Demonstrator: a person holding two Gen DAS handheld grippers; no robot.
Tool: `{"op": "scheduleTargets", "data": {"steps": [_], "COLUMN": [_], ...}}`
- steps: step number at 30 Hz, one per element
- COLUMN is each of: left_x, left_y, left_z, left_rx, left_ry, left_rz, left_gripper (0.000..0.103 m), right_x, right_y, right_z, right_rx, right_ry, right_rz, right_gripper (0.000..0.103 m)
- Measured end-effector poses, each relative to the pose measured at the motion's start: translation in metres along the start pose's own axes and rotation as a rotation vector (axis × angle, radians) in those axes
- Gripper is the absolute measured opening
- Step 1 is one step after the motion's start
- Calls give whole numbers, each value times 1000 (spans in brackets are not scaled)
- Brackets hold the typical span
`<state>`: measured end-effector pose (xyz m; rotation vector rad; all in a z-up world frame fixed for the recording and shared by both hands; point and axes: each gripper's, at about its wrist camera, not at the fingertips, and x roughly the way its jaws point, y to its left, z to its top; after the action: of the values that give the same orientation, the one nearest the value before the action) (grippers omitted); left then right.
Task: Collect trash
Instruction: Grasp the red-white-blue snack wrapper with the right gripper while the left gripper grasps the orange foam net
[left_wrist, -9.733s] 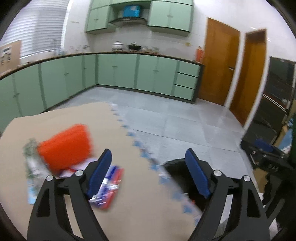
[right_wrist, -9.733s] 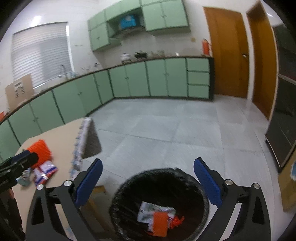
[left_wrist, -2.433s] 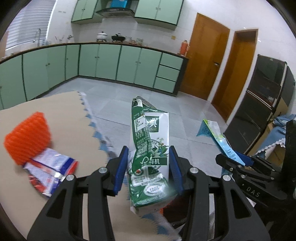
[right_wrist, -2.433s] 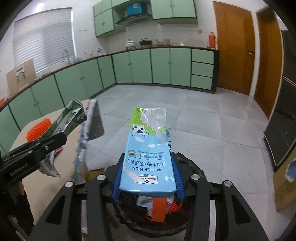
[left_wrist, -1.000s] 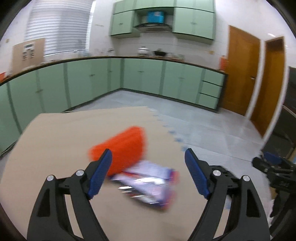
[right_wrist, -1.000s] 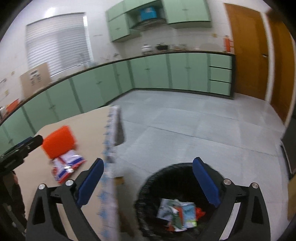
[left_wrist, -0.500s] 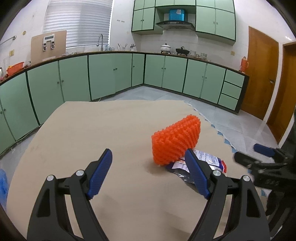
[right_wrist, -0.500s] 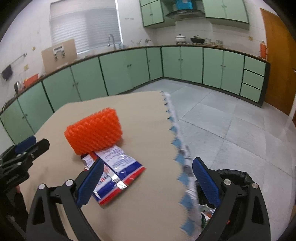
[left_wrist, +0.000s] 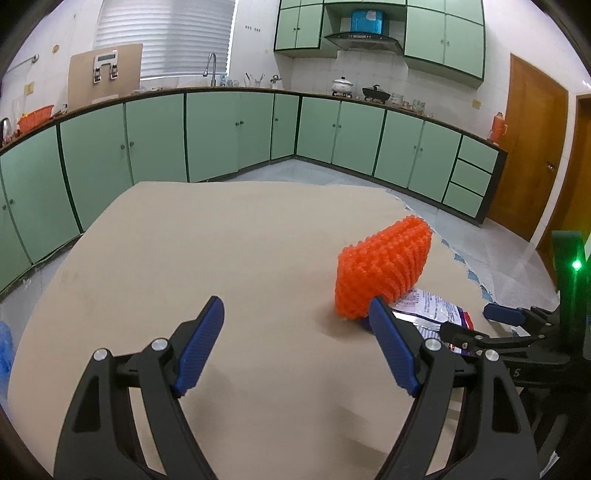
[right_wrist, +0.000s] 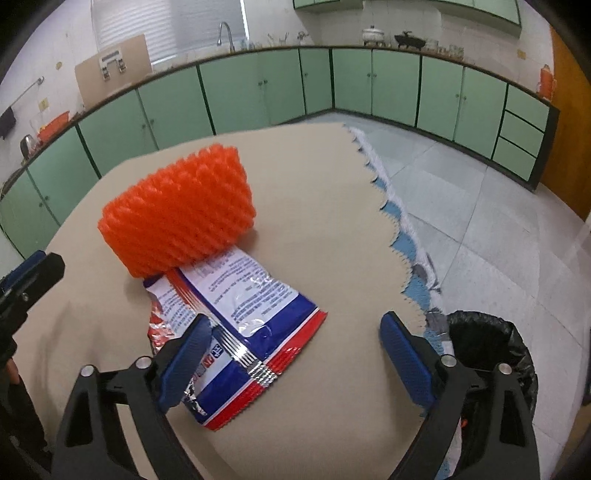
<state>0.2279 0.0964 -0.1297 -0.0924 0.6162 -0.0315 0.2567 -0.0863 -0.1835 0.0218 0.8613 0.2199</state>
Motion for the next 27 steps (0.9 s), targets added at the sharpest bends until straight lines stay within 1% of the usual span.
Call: {"op": "scheduleTargets", "data": {"steps": [3,5,6,7,9,10,14,17,20,23,27], "left_x": [4,6,7,9,10,10,13,18,25,36,50], "left_y": [2,3,4,4,5,5,1,-4,-9,-15,-24], "left_z": [0,1,2,2,1,1,1,3,5,11,19], "left_rx": [0,-7,-10,-13,-14,-14,-15,-13,-13,-13,-12], "left_ry": [11,15,18,21,26,27,37,44,52,65,72], "left_rz": [-3,-5,-6,-8,-11,-12,-27,-48,-63,-99,-122], "left_gripper": [78,78,78,78,78,78,78,78,79,79,80], "right_x": [-1,-2,-3,-3,-5,-6,-8,-11,-10,-8,-5], "right_y": [6,11,13,14,14,13,10,3,-3,-3,-2], "right_z": [-1,-1,-1,-2,-2,-2,0,0,2,2,2], "right_rx": [-33,-53,-64,-67,-68,-67,-46,-16,-3,-19,-25], "right_ry": [0,-4,-7,-7,-14,-16,-20,-31,-29,-24,-17], "right_rz": [4,11,10,10,41,50,84,83,85,82,90], "right_gripper": [75,60,59,56,42,37,29,25,24,24,24]}}
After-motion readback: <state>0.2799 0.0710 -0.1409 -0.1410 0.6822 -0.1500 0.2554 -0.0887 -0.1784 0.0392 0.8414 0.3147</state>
